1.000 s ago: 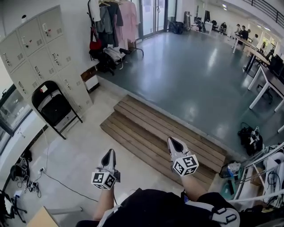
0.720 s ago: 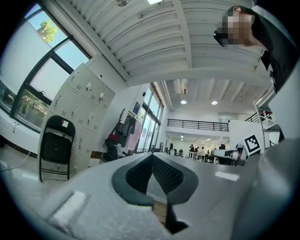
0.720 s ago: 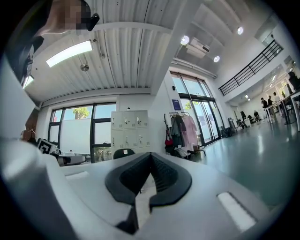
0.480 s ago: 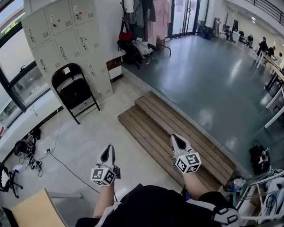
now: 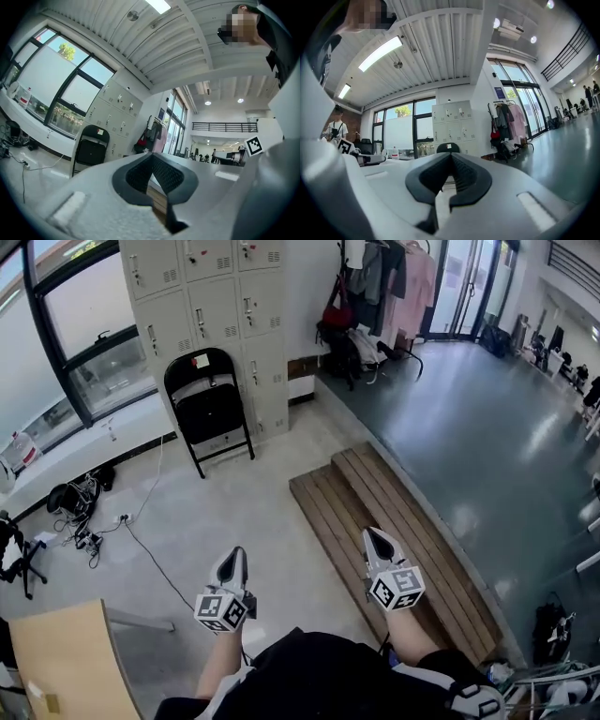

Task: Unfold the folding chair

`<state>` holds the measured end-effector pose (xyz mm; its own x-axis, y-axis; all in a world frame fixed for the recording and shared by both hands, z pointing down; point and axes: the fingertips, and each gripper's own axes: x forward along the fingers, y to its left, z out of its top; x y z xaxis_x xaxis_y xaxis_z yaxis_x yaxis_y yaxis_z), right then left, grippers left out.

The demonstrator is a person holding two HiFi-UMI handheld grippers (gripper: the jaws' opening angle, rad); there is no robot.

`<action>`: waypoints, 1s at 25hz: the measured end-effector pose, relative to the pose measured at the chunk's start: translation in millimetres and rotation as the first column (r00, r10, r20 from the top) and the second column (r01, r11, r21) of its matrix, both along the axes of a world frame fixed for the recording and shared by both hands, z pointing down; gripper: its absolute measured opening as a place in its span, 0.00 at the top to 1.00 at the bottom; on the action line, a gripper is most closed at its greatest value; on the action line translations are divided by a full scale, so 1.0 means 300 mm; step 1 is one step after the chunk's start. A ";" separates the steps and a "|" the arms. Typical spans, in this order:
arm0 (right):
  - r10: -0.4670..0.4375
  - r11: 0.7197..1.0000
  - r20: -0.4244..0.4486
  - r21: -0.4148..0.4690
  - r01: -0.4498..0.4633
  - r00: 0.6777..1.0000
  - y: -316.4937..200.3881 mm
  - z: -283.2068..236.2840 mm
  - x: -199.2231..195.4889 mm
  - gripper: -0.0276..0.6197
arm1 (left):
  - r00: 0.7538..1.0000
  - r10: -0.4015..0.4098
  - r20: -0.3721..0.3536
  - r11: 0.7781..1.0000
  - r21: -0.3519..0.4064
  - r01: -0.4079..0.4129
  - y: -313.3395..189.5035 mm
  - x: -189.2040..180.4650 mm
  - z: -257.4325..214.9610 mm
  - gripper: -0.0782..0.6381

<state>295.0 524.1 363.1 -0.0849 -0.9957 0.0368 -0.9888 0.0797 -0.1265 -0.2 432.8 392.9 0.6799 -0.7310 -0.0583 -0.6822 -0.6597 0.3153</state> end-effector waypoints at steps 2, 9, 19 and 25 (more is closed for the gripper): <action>-0.027 1.000 -0.001 0.001 0.027 1.000 -0.045 -0.005 -0.044 0.95 | 1.000 -0.025 -0.002 1.000 -0.005 0.025 -0.016 -0.051 0.003 0.89; -0.098 0.995 0.003 -0.019 0.098 0.995 -0.174 0.013 -0.161 0.95 | 0.993 -0.114 0.036 0.993 0.025 0.114 -0.042 -0.211 0.007 0.89; -0.245 0.969 0.014 -0.037 0.246 0.969 -0.329 0.043 -0.320 0.95 | 0.967 -0.249 0.047 0.968 0.009 0.249 -0.080 -0.375 0.034 0.89; -0.290 0.956 0.049 -0.035 0.292 0.956 -0.478 0.063 -0.315 0.95 | 0.955 -0.288 0.062 0.957 -0.013 0.290 -0.152 -0.354 0.047 0.89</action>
